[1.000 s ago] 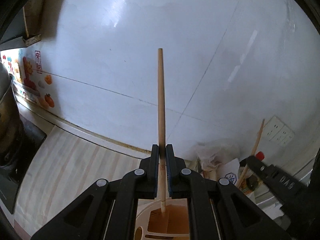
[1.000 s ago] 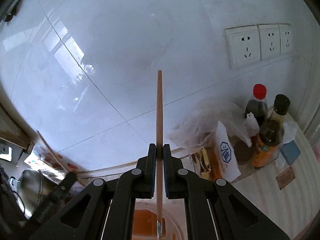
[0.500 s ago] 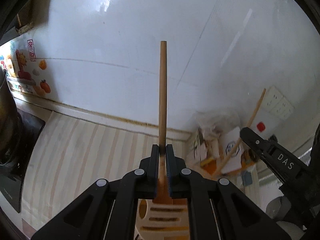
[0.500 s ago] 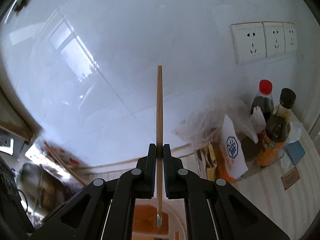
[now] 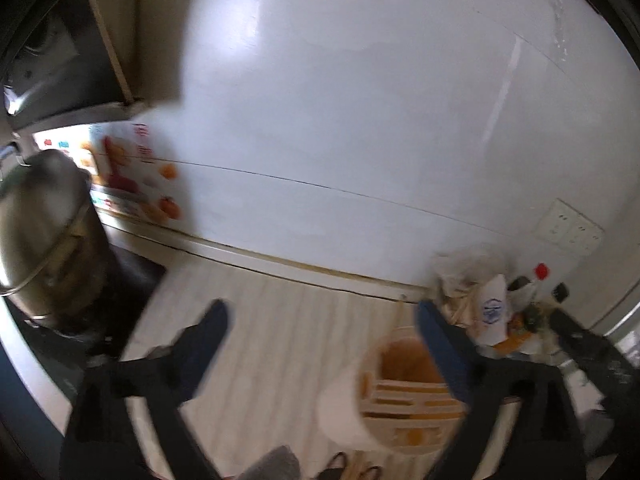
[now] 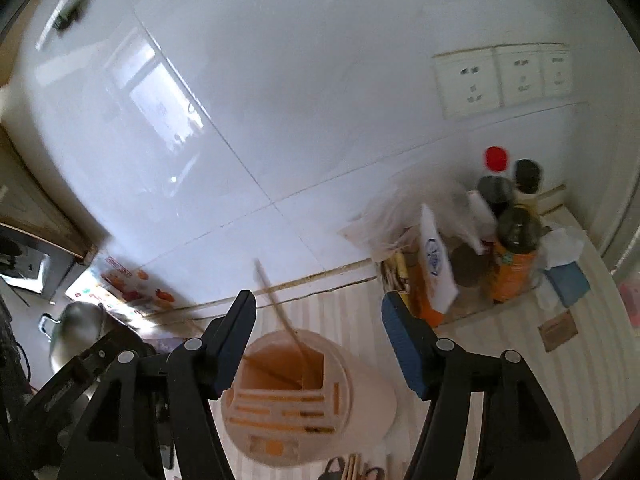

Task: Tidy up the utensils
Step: 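Open the left tool over the holder while the right tool opens too, then grasp another chopstick with the left tool while the right tool grasps one, then carry the left tool's chopstick into the holder while the right tool inserts its own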

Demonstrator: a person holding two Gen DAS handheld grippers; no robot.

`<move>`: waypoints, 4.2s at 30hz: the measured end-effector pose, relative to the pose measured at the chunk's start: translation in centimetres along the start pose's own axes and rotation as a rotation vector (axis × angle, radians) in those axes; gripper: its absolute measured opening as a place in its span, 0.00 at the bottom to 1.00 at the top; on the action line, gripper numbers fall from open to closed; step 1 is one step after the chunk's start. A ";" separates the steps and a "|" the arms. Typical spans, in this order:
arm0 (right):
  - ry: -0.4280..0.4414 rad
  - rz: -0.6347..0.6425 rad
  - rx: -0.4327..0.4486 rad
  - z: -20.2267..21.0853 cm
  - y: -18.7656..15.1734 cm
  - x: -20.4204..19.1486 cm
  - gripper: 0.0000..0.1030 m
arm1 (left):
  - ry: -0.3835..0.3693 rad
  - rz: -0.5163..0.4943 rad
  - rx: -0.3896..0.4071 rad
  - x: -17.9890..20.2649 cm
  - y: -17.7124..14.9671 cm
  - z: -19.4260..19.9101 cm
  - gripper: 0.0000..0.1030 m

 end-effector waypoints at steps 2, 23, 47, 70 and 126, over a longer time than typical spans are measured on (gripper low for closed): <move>-0.012 -0.009 0.021 1.2 -0.7 0.7 0.74 | 0.037 0.002 0.001 -0.7 -0.8 0.1 1.00; -0.187 -0.144 -0.498 -7.3 -17.0 12.7 0.54 | 0.100 -0.241 -0.552 1.2 -20.3 -13.5 0.89; -0.316 0.019 -0.795 -12.9 -24.7 14.0 0.18 | 0.110 -0.253 -0.744 1.7 -27.6 -18.1 0.05; -0.427 0.146 -0.812 -15.1 -23.8 12.7 0.11 | 0.112 -0.196 -0.749 -0.1 -27.4 -17.8 0.05; -0.081 -0.104 -0.103 2.0 -6.4 6.7 0.07 | -0.099 0.175 0.004 -3.2 -6.8 3.8 0.04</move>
Point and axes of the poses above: each gripper's, at about its wrist camera, not at the fingertips, and z roughly against the way its jaws point, x to its right, y to its top, the point moved 1 cm from there along -z, roughly the way its jaws point, and after that the axes turned 12 degrees about -x, right-handed, at the moved point
